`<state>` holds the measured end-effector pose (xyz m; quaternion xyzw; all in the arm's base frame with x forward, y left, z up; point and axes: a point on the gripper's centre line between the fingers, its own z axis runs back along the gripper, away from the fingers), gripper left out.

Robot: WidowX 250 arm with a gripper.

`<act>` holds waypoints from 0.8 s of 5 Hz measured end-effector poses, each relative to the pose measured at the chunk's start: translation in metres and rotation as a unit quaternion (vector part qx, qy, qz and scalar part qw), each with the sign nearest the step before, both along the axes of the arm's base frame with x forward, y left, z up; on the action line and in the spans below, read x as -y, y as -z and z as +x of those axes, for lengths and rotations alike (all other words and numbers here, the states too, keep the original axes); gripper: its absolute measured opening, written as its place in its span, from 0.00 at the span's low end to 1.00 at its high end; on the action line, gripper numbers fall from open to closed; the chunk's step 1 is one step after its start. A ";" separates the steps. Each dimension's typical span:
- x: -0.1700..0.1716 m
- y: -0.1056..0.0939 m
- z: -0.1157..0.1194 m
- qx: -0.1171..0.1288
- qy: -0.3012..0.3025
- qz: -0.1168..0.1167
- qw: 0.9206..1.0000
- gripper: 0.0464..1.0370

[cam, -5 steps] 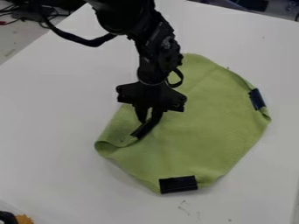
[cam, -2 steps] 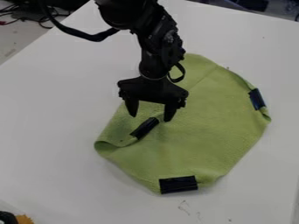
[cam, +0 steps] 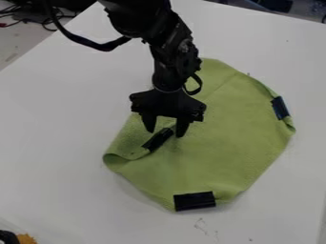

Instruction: Unfold the cloth from the middle to the left

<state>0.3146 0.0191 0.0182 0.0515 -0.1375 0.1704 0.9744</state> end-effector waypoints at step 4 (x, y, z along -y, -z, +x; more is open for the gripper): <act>0.001 -0.021 0.000 0.000 -0.006 0.031 0.999 0.01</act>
